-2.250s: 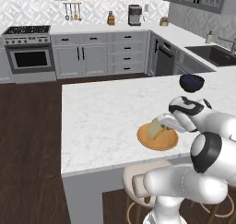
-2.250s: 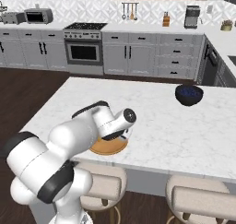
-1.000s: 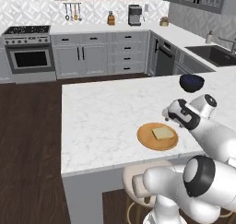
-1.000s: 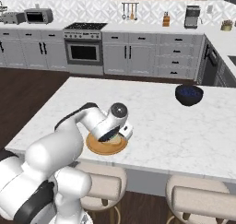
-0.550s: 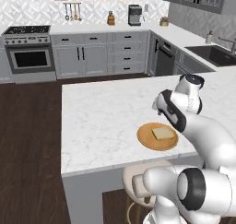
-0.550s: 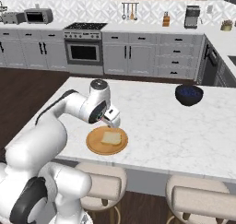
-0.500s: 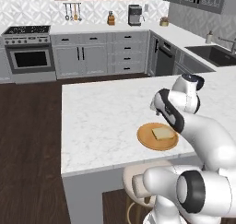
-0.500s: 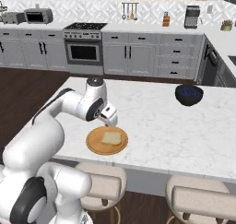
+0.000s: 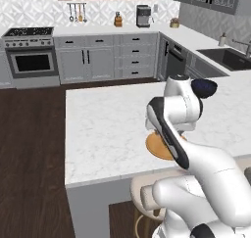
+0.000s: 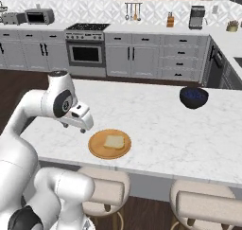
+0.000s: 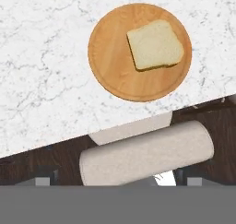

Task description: Start the toaster. Once the lever pops up, take the bread to the plate on the dining counter.

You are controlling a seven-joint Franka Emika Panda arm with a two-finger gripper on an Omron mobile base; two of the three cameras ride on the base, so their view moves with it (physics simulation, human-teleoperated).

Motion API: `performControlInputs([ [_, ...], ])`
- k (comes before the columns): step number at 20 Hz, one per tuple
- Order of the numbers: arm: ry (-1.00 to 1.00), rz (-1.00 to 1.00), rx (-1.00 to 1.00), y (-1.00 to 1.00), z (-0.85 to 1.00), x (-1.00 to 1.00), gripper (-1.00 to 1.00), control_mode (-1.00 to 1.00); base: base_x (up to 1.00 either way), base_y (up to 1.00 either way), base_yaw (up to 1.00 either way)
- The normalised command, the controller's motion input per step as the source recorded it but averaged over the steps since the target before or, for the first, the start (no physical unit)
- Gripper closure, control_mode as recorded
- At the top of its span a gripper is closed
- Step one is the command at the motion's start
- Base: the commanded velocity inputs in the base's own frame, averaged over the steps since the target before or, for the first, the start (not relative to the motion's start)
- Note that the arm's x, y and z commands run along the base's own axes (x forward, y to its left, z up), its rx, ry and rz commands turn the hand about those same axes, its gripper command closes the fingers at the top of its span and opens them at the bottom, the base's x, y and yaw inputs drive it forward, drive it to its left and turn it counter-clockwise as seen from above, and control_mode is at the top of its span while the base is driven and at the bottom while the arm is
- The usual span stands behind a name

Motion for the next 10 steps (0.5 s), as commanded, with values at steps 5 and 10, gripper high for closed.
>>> performControlInputs([
  [5,0.01,0.10,0.01,-0.02,0.24,-0.50,-1.00,-1.00,0.00,0.00,0.00],
  [10,0.00,0.11,0.00,-0.13,0.22,-0.08,-1.00,-1.00,0.00,0.00,0.00],
])
